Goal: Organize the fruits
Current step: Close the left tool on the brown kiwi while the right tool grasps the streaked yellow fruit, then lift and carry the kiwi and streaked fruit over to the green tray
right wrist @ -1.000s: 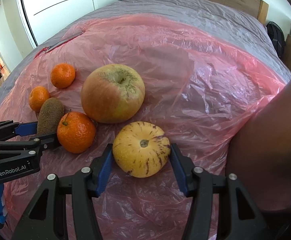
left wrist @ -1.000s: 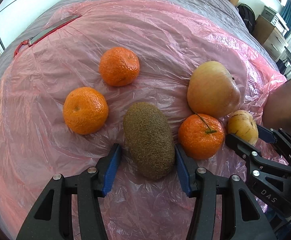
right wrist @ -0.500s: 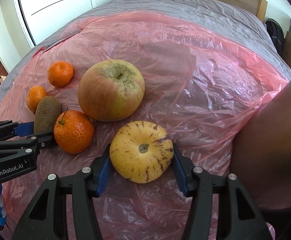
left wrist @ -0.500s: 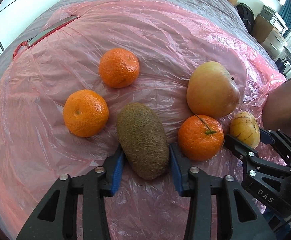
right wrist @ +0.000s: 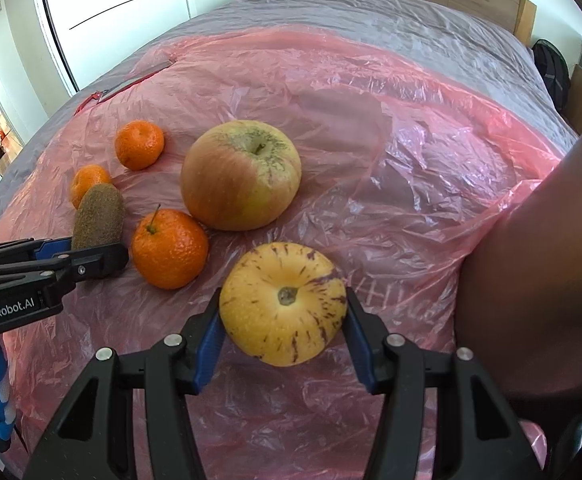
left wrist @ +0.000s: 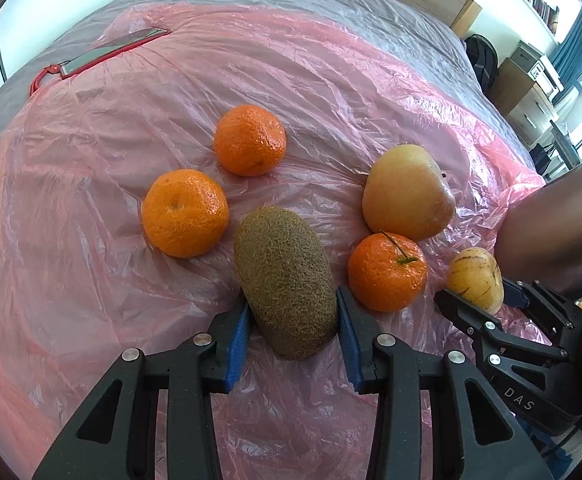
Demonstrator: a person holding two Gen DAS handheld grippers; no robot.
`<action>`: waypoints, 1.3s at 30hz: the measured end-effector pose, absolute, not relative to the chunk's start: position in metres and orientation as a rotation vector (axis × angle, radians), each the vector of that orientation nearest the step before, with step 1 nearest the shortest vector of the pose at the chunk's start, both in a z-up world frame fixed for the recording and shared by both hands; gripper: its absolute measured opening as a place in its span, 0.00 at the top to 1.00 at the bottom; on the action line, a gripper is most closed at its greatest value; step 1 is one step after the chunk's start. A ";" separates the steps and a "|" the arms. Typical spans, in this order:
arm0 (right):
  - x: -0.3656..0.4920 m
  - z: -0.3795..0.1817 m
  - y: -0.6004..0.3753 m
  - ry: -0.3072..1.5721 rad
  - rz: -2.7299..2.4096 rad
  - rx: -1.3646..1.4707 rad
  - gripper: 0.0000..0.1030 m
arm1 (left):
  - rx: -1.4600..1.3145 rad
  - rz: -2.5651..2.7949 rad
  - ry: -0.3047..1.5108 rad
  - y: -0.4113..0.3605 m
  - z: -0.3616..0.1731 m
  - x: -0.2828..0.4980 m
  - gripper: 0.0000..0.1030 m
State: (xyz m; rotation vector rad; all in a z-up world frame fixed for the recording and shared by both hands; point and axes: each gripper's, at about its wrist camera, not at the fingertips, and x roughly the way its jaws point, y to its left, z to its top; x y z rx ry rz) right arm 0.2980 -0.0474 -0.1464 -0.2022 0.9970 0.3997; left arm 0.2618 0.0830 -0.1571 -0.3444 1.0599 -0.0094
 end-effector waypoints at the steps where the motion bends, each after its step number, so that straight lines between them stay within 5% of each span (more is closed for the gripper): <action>1: 0.296 -0.145 -0.048 0.997 0.400 -0.199 0.60 | -0.346 -0.010 1.058 0.083 -0.156 0.260 0.66; 39: 0.179 -0.101 -0.077 0.995 0.442 -0.112 0.59 | -0.338 -0.066 1.008 0.074 -0.107 0.159 0.66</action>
